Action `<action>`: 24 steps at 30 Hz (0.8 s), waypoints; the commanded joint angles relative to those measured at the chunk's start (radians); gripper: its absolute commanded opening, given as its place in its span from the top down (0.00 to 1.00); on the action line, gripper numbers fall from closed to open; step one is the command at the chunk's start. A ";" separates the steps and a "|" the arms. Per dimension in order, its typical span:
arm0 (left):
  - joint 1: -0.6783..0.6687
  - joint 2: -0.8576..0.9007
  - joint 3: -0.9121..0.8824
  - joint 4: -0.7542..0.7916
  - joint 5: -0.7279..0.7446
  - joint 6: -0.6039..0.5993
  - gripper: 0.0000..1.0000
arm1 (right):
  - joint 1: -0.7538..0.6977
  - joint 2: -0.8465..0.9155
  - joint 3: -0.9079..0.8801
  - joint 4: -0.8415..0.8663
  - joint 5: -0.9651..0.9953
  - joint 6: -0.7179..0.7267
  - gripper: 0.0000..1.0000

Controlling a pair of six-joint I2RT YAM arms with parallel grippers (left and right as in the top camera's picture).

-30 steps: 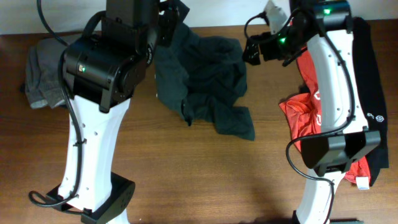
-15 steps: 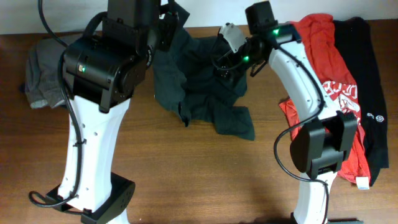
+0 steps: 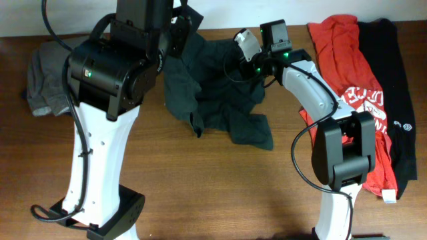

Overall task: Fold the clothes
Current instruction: 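Grasp the green shirt's top edge with both grippers, then lift the green shirt with both grippers and lay it flat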

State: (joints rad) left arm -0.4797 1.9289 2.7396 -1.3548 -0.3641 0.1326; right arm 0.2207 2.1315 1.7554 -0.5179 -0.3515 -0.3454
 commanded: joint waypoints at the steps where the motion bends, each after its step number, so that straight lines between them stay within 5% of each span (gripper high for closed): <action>1: 0.013 -0.009 0.011 0.004 -0.058 -0.012 0.99 | -0.025 -0.002 0.009 0.005 0.057 0.083 0.96; 7: 0.072 -0.011 0.011 0.043 -0.185 -0.011 0.99 | -0.110 -0.064 0.117 -0.129 0.049 0.145 0.96; 16: 0.264 -0.013 0.011 0.193 -0.187 -0.004 0.99 | -0.210 -0.199 0.465 -0.523 0.108 0.144 0.96; 24: 0.293 -0.096 0.011 0.196 -0.187 0.031 0.99 | -0.235 -0.272 0.800 -0.807 0.121 0.145 0.96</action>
State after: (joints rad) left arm -0.2081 1.9263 2.7388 -1.1721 -0.4728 0.1364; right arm 0.0132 1.8820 2.4699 -1.2781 -0.3012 -0.2119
